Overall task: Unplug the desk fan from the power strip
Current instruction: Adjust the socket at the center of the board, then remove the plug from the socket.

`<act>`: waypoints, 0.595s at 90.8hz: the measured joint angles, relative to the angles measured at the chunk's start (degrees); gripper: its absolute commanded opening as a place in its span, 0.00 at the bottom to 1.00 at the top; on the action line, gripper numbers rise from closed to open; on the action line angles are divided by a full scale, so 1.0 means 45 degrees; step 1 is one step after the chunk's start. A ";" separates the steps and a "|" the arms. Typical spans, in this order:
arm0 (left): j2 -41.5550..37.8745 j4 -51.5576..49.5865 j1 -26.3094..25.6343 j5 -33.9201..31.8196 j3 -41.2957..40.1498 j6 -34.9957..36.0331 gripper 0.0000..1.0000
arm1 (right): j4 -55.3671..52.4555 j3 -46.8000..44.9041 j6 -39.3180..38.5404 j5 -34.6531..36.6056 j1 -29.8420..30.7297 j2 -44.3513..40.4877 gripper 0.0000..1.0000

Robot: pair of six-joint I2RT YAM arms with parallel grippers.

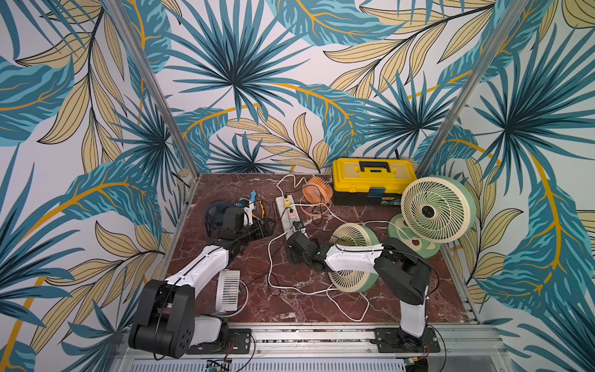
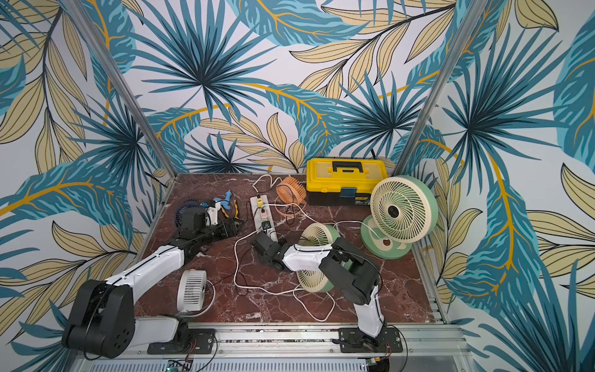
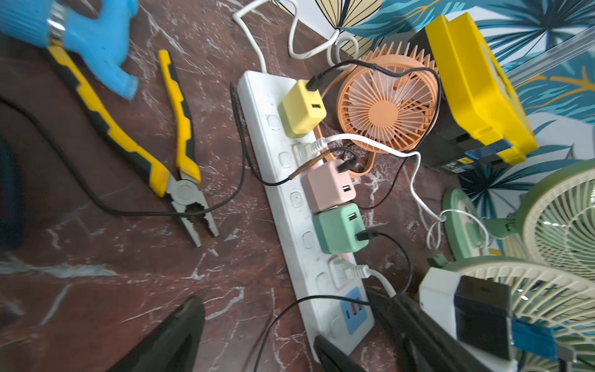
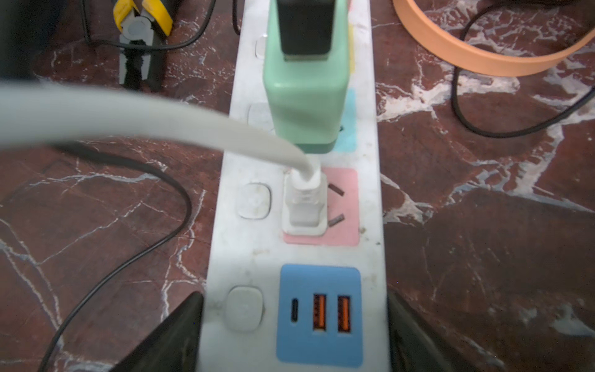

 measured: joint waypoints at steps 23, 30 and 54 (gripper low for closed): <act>0.1870 0.1904 0.0000 0.1462 0.0000 -0.1812 0.75 | -0.0015 0.0000 0.0112 -0.0971 -0.0170 -0.1205 0.94; 0.2555 0.2458 -0.0010 0.1676 0.0000 -0.2229 0.73 | -0.0112 0.0005 0.0219 -0.1112 -0.0321 -0.1617 0.94; 0.4226 0.3536 -0.0112 0.1855 0.0121 -0.3041 0.68 | -0.1209 0.0427 0.0597 -0.1307 -0.0714 -0.2045 0.82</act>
